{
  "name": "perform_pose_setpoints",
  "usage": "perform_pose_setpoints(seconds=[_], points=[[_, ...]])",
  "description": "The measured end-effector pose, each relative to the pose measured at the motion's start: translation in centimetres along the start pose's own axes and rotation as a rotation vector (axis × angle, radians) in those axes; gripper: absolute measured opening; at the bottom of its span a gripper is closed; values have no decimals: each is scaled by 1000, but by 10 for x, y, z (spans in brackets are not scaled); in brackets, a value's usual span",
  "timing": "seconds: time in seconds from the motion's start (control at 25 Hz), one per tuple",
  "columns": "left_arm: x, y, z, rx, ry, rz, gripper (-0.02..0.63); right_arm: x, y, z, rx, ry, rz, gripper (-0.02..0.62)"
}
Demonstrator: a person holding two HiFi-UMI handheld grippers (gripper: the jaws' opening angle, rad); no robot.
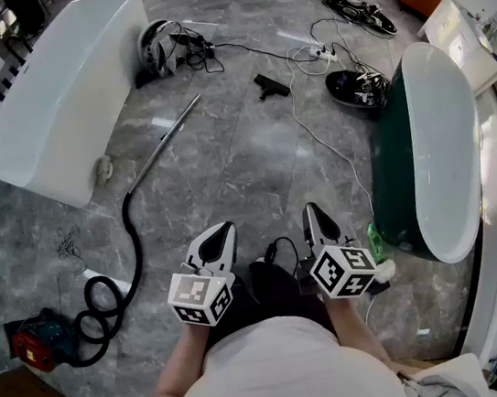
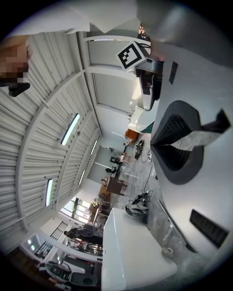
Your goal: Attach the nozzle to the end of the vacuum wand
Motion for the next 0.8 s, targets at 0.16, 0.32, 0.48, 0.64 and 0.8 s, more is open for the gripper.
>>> perform_pose_setpoints(seconds=[0.16, 0.32, 0.48, 0.64, 0.8], points=[[-22, -5, 3, -7, -2, -9, 11, -20, 9, 1, 30, 5, 4, 15], [-40, -14, 2, -16, -7, -22, 11, -39, 12, -9, 34, 16, -4, 15], [-56, -20, 12, 4, 24, -52, 11, -54, 14, -24, 48, 20, -17, 15], [-65, -28, 7, -14, 35, -83, 11, -63, 13, -31, 77, 41, -31, 15], [-67, -34, 4, -23, 38, -97, 11, -66, 8, -35, 103, 81, -18, 15]])
Point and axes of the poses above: the fingertips, and each gripper's own axes: y forward along the fingers, x to its right, z out of its top, the point moved 9 cm from there along -y, backward along the fingers, and after that the axes turned 8 degrees about y, right-handed, at the moved point
